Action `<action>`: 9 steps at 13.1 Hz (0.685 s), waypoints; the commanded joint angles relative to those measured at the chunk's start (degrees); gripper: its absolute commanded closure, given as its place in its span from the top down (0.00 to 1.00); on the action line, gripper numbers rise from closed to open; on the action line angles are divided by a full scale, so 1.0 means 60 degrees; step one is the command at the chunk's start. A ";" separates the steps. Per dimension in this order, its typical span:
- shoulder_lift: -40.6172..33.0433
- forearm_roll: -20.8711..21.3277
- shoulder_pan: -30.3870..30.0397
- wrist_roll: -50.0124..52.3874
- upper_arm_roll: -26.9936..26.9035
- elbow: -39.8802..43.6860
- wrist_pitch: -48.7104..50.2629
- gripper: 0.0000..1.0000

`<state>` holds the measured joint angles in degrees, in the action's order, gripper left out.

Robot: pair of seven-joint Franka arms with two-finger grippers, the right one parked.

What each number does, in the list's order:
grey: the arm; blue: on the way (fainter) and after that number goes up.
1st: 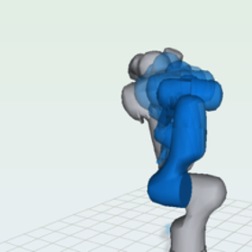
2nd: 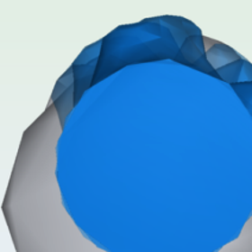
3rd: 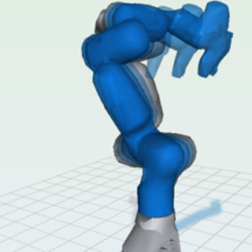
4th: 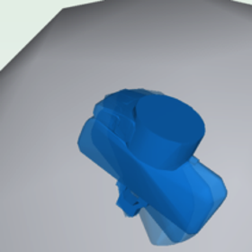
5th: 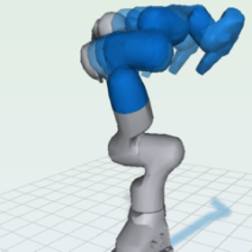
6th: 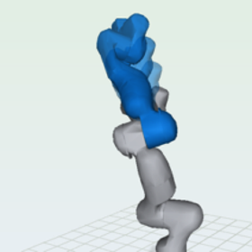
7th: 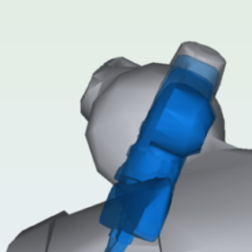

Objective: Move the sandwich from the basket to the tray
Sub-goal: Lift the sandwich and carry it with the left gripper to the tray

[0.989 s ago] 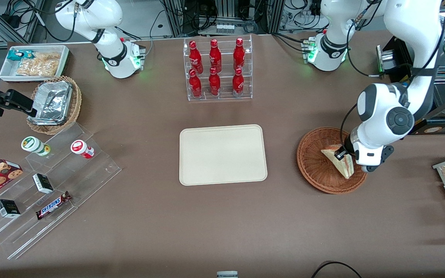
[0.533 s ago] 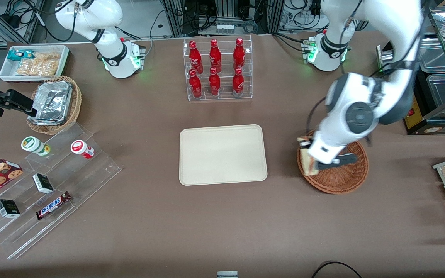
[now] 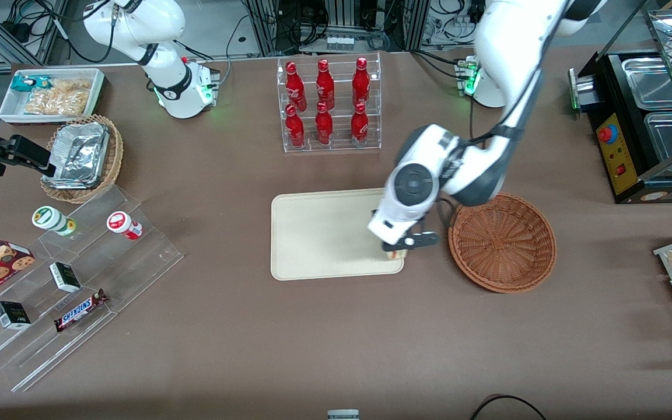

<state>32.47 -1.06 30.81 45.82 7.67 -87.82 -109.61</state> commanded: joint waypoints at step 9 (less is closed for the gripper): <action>0.2117 0.0060 0.1720 0.2045 -0.0106 0.1731 -0.1213 0.11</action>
<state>43.48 -1.06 40.26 57.02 7.62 -79.50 -116.69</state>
